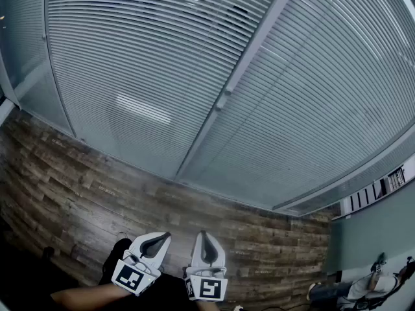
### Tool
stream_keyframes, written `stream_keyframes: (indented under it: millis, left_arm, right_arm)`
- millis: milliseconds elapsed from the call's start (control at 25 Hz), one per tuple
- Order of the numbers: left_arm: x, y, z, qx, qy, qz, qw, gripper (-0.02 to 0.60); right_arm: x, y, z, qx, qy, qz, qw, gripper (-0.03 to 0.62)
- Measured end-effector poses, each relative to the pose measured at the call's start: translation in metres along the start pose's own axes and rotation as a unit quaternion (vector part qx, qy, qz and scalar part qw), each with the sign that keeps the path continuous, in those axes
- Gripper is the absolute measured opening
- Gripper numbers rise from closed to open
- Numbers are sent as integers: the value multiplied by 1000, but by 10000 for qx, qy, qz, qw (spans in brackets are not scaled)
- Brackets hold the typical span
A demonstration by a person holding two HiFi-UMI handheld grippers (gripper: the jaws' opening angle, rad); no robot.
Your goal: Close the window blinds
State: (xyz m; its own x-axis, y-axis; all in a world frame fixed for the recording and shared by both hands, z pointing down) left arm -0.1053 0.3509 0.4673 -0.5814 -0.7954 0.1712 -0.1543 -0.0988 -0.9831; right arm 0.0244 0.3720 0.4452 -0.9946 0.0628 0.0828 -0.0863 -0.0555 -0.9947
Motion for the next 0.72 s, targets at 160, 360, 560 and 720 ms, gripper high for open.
stream_keyframes:
  millis: [160, 360, 560, 720]
  left_arm:
    - [2, 2, 3, -54, -3, 60, 10000, 0]
    - [-5, 1, 3, 8, -6, -35, 10000, 0]
    - [-8, -1, 3, -42, 16, -49, 10000, 0]
    - [-7, -2, 3, -89, 122, -99, 9998, 0]
  right_arm:
    - [0, -2, 4, 49, 43, 52, 10000, 0]
    - [-5, 1, 2, 49, 44, 185, 9998, 0]
    - [-6, -9, -2, 147, 166, 322, 9992, 2]
    - [-6, -7, 0, -4, 115, 186, 9998, 2]
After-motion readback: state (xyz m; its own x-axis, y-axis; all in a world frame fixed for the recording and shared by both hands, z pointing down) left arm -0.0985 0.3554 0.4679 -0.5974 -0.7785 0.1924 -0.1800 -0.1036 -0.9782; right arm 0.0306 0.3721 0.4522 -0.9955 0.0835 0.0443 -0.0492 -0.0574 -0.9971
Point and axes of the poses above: the fingertips, and each gripper's own axes: z forward along the fingers, x to its left, y out of its top, the point moved 5 cm from there along -z, backward along the fingers, and after that the axes turned 2 degrees about -y, right-handed, at the moved point
